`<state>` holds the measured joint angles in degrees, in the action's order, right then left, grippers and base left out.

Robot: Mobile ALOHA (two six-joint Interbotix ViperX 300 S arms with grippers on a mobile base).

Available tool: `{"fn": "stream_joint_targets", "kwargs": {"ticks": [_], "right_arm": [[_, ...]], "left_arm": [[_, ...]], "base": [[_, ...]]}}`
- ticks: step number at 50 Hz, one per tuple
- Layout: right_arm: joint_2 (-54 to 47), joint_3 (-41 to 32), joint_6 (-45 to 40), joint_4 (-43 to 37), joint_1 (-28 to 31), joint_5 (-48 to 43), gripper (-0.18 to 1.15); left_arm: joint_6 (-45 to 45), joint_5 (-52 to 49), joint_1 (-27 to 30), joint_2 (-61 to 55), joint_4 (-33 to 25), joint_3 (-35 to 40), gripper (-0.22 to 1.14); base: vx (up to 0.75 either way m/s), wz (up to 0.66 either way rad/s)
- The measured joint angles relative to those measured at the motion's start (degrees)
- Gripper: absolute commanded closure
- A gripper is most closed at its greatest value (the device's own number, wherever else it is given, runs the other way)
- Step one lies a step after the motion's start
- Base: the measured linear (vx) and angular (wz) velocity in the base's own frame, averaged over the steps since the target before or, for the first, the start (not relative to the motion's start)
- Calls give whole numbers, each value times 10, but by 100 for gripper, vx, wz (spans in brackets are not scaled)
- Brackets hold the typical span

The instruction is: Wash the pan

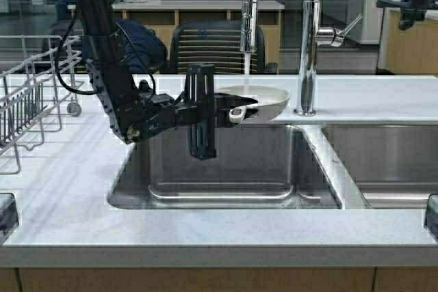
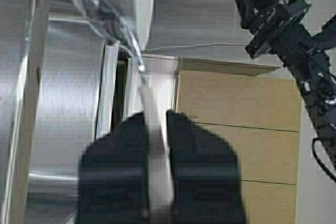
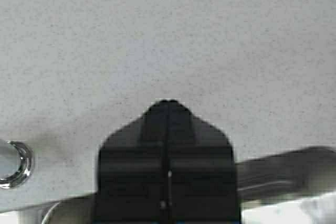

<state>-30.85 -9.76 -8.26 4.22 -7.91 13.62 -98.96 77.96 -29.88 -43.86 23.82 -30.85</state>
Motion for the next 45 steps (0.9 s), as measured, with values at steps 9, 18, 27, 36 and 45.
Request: {"fn": "stream_joint_targets", "kwargs": {"ticks": [9,18,27,36,45], "right_arm": [[-33,-57,3,0,25,47,91],[-45,-83,3,1,48,62,91],[-45,-96,4,0,61,67,91],[-47,-114,6,0,72,93,91],[-48,-137,10,-10,81,126,91]], "left_arm": [[0,0,1,0,-2,-3,90],[0,0,1,0,-2,-3,90],[0,0,1,0,-2,-3,90],[0,0,0,0,-1,-3,90],[0,0,1,0,-2,-3,90]], "base": [[-1,0],[0,0],[0,0],[0,0],[0,0]]}}
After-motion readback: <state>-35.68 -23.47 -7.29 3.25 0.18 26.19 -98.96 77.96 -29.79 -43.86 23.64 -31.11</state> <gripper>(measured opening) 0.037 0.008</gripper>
